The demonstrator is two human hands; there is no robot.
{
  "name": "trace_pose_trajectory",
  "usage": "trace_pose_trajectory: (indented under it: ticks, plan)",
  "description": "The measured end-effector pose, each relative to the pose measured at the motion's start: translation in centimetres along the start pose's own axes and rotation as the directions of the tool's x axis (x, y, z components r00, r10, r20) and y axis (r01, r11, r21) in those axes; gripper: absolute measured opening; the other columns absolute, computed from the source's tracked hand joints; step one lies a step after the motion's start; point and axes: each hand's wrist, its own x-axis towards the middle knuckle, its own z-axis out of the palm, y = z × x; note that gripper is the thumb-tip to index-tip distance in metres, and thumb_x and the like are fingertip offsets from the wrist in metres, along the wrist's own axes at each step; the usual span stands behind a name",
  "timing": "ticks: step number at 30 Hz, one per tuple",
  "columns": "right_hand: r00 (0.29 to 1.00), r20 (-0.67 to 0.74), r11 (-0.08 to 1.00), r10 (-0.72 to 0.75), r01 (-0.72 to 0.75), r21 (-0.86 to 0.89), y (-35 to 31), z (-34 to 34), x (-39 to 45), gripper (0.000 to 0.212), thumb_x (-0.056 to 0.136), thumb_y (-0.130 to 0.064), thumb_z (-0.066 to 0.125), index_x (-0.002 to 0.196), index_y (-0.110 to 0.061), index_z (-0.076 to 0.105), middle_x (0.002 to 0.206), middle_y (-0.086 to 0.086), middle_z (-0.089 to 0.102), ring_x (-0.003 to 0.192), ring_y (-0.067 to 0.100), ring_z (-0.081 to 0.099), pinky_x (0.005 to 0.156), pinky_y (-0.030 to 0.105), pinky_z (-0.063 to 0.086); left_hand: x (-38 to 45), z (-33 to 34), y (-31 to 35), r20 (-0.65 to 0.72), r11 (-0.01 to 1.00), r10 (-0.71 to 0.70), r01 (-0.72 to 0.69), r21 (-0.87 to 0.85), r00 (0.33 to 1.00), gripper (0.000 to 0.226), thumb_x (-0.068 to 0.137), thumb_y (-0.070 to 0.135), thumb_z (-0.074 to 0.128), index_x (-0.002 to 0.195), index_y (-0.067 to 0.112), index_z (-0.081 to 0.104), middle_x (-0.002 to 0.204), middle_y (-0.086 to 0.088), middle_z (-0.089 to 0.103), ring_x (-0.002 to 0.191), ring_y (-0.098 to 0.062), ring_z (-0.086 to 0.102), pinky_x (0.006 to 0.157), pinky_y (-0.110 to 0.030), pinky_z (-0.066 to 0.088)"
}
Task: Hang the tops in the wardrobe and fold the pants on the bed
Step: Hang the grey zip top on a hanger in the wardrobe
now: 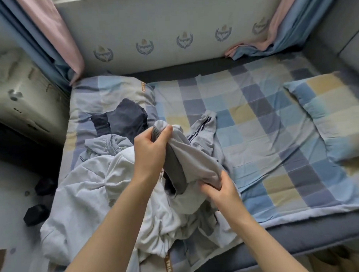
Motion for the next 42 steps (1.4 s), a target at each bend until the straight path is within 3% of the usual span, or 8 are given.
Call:
trace_pose_trajectory:
  ticks: [6, 10, 14, 18, 31, 34, 40, 42]
  plan:
    - [0.960, -0.099, 0.964, -0.264, 0.267, 0.016, -7.7, 0.7, -6.6, 0.048, 0.077, -0.014, 0.078, 0.101, -0.013, 0.036, 0.110, 0.001, 0.058, 0.101, 0.007, 0.062, 0.077, 0.023, 0.052, -5.4, -0.3, 14.1, 0.098, 0.955, 0.272, -0.256, -0.147, 0.957, 0.048, 0.089, 0.023, 0.070, 0.066, -0.009, 0.043, 0.059, -0.005, 0.034, 0.058, -0.017, 0.032, 0.053, -0.030, 0.027]
    - [0.881, -0.160, 0.881, -0.445, 0.400, -0.253, -12.2, 1.8, -11.8, 0.075, 0.060, -0.056, 0.077, 0.110, -0.029, 0.027, 0.109, -0.004, 0.055, 0.099, 0.013, 0.060, 0.079, 0.031, 0.053, -9.6, -0.9, 21.7, 0.178, 0.885, 0.444, -0.399, -0.239, 0.878, 0.044, 0.089, 0.018, 0.070, 0.057, 0.000, 0.046, 0.051, 0.002, 0.034, 0.050, -0.009, 0.032, 0.049, -0.020, 0.029]
    - [0.730, -0.322, 0.797, -0.603, 0.540, -0.270, -16.1, 1.4, -16.4, 0.039, 0.085, -0.027, 0.070, 0.101, -0.028, 0.034, 0.084, -0.001, 0.053, 0.064, 0.007, 0.055, 0.056, 0.024, 0.046, -13.1, -2.6, 26.2, 0.177, 0.805, 0.582, -0.532, -0.263, 0.794, 0.045, 0.088, 0.016, 0.070, 0.060, -0.006, 0.044, 0.050, 0.005, 0.031, 0.049, -0.006, 0.029, 0.048, -0.016, 0.028]
    - [0.730, -0.397, 0.830, -0.557, 0.509, -0.228, -18.2, -0.6, -21.5, 0.024, 0.086, -0.025, 0.069, 0.097, -0.013, 0.051, 0.081, 0.004, 0.060, 0.067, 0.012, 0.059, 0.059, 0.025, 0.048, -14.9, -5.6, 27.2, 0.148, 0.746, 0.663, -0.630, -0.215, 0.734, 0.044, 0.087, 0.019, 0.071, 0.064, -0.012, 0.050, 0.053, -0.009, 0.032, 0.052, -0.009, 0.029, 0.049, -0.019, 0.026]
    - [0.253, -0.776, 0.795, -0.577, 0.393, -0.463, -16.2, -5.5, -39.9, 0.026, 0.079, 0.000, 0.062, 0.082, -0.025, 0.059, 0.075, -0.007, 0.061, 0.063, -0.003, 0.053, 0.061, 0.009, 0.040, -25.5, -1.8, 18.8, 0.632, 0.852, 0.347, -0.514, 0.096, 0.693, 0.025, 0.086, 0.026, 0.068, 0.076, 0.014, 0.049, 0.081, 0.002, 0.059, 0.073, -0.014, 0.054, 0.063, -0.026, 0.040]
    - [0.145, -0.832, 0.823, -0.536, 0.308, -0.477, -14.1, -7.2, -44.0, 0.026, 0.079, 0.001, 0.057, 0.079, -0.025, 0.059, 0.074, -0.012, 0.062, 0.071, 0.001, 0.057, 0.069, 0.016, 0.044, -31.5, 0.3, 17.9, 0.840, 0.887, 0.271, -0.460, -0.029, 0.470, 0.015, 0.095, 0.029, 0.059, 0.102, 0.025, 0.046, 0.077, 0.000, 0.060, 0.057, -0.016, 0.047, 0.054, -0.028, 0.036]
    - [-0.015, -0.848, 0.847, -0.529, -0.058, -0.528, -8.4, -12.9, -54.0, 0.018, 0.078, -0.005, 0.066, 0.087, -0.020, 0.062, 0.085, -0.002, 0.061, 0.079, 0.012, 0.054, 0.064, 0.013, 0.035, -44.2, 2.5, 18.9, 0.927, 0.737, 0.284, -0.563, -0.374, -0.243, 0.028, 0.081, 0.065, 0.056, 0.096, 0.042, 0.056, 0.066, 0.008, 0.064, 0.060, -0.010, 0.060, 0.058, -0.032, 0.046]
    - [0.021, -0.850, 0.824, -0.526, -0.236, -0.515, -5.7, -15.2, -57.9, 0.016, 0.077, -0.011, 0.073, 0.089, -0.018, 0.065, 0.087, 0.001, 0.055, 0.080, 0.015, 0.051, 0.063, 0.017, 0.030, -47.7, 4.3, 18.8, 0.915, 0.641, 0.294, -0.654, -0.402, -0.274, 0.034, 0.085, 0.055, 0.060, 0.073, 0.024, 0.053, 0.055, 0.005, 0.054, 0.050, -0.010, 0.050, 0.052, -0.031, 0.039]
